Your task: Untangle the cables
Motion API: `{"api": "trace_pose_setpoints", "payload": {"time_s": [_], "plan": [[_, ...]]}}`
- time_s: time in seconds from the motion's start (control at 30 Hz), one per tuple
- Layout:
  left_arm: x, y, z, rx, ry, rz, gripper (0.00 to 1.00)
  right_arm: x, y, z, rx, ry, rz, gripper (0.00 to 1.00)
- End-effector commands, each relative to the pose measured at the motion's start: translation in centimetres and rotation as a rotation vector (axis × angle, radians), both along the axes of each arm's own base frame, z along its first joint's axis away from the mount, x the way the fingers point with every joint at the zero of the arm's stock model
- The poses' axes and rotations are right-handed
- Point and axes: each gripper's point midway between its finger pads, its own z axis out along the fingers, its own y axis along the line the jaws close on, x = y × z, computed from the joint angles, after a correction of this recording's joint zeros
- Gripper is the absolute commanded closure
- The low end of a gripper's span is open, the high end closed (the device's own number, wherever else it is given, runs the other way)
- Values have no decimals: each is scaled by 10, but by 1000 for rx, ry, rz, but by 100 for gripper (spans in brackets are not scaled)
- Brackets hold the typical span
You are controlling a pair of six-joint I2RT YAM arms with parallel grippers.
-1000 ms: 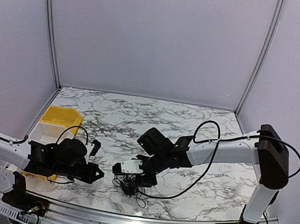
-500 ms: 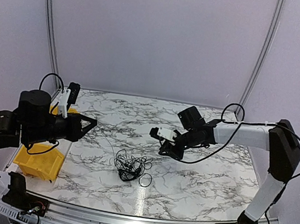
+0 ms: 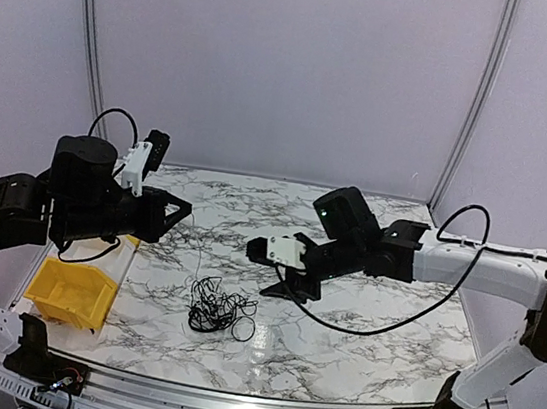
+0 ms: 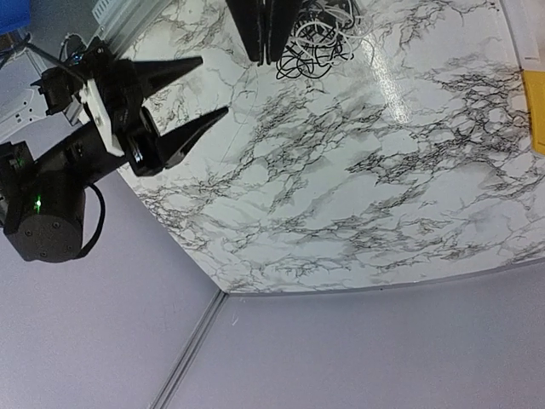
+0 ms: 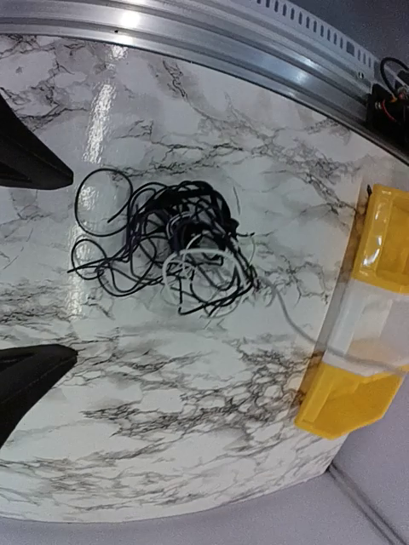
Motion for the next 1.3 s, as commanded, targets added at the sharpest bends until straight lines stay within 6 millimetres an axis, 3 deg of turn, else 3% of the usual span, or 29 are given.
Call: {"api": "trace_pose_setpoints", "payload": {"time_s": [0.0,0.2,0.37,0.43,0.6,0.7,0.87,1.03,1.17,1.27], "plan": [[1,-6,23,-26,-20,-20,100,-9,45,-1,16,12,44,35],[2,-6,47,-66,-45,-16,100,7,88,-2,141,83,0,25],[1,-8,71,-87,-70,-33,100,7,113,-17,195,122,13,25],[0,-10,82,-95,-81,-45,100,8,119,-29,195,159,0,31],[-3,-11,123,-137,-128,-69,100,14,119,-56,196,218,-42,61],[-5,-6,151,-163,-170,-70,100,33,102,-63,196,232,-114,70],[-11,-2,192,-216,-224,-93,100,88,58,-61,205,246,-273,88],[-17,10,224,-256,-276,-91,100,153,-5,-59,168,149,-489,92],[-20,35,251,-282,-337,-38,100,192,-56,-62,141,122,-631,92],[-22,51,262,-288,-370,-6,100,200,-84,-56,132,114,-673,92]]}}
